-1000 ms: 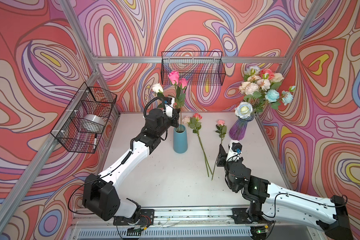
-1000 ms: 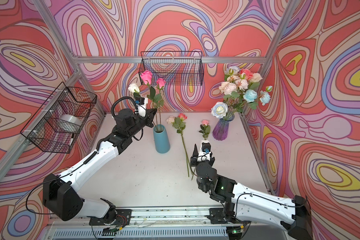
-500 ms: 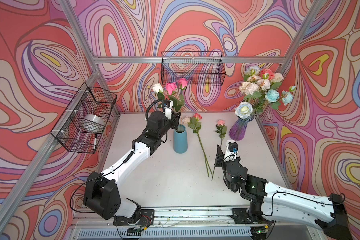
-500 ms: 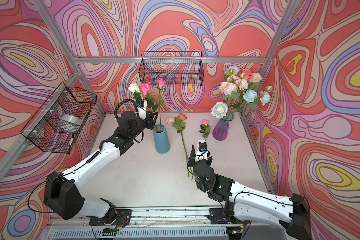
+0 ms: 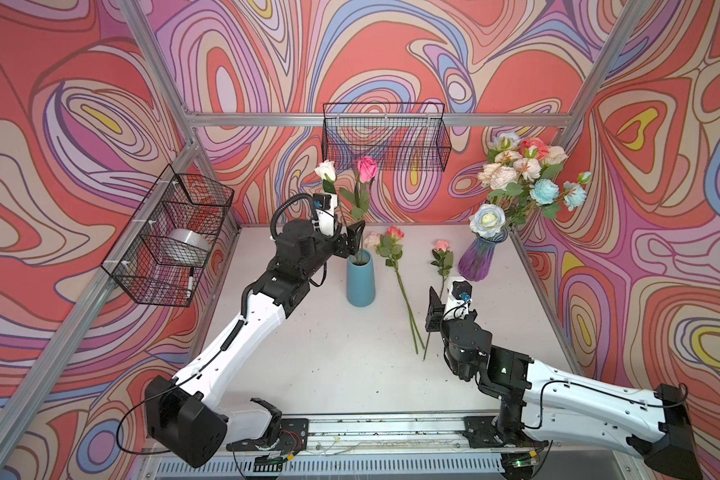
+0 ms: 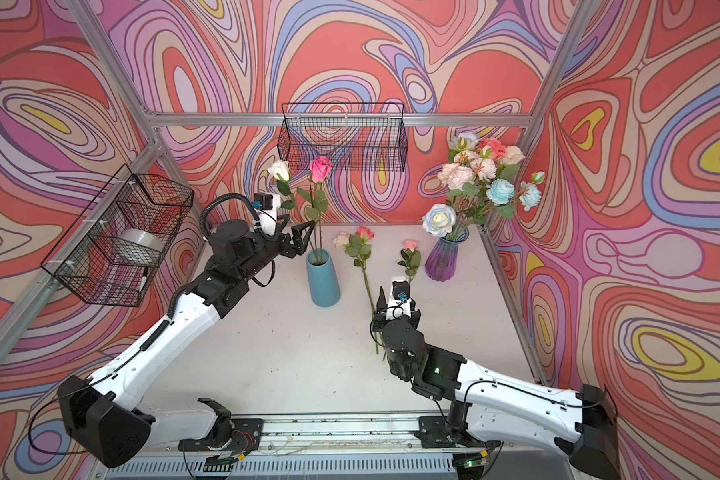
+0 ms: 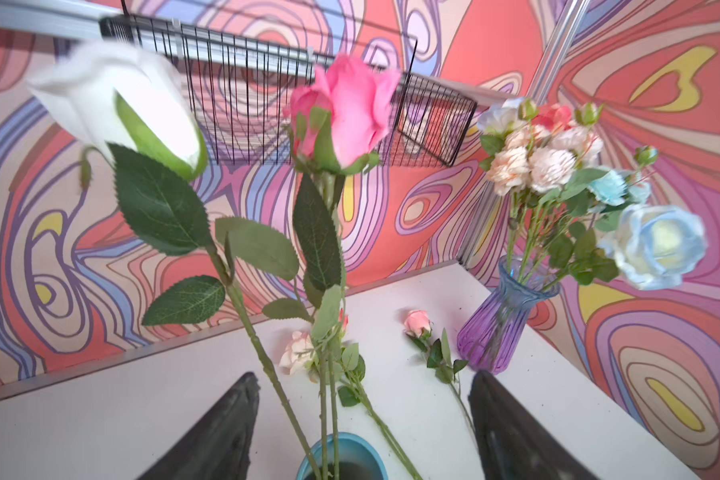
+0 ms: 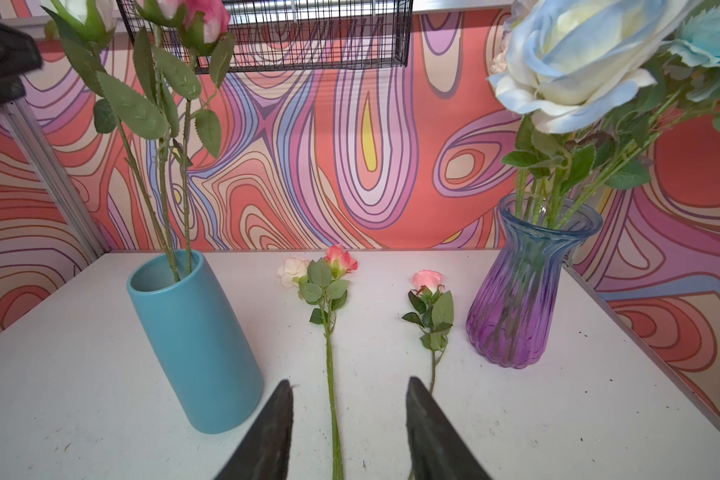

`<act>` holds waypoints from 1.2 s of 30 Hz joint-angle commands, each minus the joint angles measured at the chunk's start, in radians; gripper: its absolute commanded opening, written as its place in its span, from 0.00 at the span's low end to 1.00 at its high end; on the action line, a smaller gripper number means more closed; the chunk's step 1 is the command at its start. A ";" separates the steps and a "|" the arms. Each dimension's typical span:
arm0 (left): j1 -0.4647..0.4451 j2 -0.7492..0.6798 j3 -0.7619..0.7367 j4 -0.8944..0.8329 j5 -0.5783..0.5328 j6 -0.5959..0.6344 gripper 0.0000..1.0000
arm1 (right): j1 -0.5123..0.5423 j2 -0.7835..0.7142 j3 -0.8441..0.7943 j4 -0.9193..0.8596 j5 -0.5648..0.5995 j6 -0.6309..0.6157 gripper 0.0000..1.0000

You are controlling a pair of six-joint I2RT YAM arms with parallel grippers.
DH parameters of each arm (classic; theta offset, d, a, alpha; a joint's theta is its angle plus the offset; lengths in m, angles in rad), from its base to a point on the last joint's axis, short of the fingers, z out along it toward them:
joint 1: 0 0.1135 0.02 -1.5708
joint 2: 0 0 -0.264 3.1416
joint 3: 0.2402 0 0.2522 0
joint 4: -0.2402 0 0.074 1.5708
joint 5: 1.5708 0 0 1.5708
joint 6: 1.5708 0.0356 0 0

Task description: Arrange the flowers into the vase

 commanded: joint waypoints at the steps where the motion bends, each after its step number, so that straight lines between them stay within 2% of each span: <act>1: 0.004 -0.109 -0.029 -0.030 0.024 -0.024 0.79 | -0.008 0.008 0.020 -0.003 0.006 -0.012 0.45; 5: 0.002 -0.246 -0.205 0.106 0.008 -0.117 0.77 | -0.067 0.029 0.032 -0.067 -0.038 0.039 0.48; 10: -0.003 -0.306 -0.424 0.318 -0.091 -0.253 0.74 | -0.328 0.121 0.119 -0.294 -0.335 0.227 0.48; 13: -0.016 -0.311 -0.455 0.328 -0.077 -0.275 0.73 | -0.458 0.236 0.194 -0.405 -0.469 0.287 0.48; 16: -0.038 -0.323 -0.475 0.311 -0.066 -0.282 0.73 | -0.506 0.377 0.273 -0.488 -0.489 0.322 0.48; 20: -0.065 -0.336 -0.500 0.313 -0.065 -0.334 0.74 | -0.578 0.542 0.327 -0.507 -0.534 0.368 0.49; 23: -0.083 -0.333 -0.499 0.307 -0.060 -0.340 0.74 | -0.666 0.648 0.361 -0.495 -0.675 0.405 0.48; 25: -0.087 -0.326 -0.495 0.299 -0.058 -0.349 0.74 | -0.694 0.706 0.380 -0.458 -0.745 0.384 0.45; 28: -0.087 -0.318 -0.493 0.292 -0.059 -0.364 0.74 | -0.694 0.755 0.407 -0.386 -0.846 0.276 0.43; 32: -0.088 -0.308 -0.486 0.283 -0.046 -0.372 0.74 | -0.694 0.852 0.517 -0.399 -0.949 0.167 0.41; 36: -0.087 -0.310 -0.483 0.276 -0.052 -0.368 0.74 | -0.684 0.989 0.644 -0.436 -1.016 0.119 0.28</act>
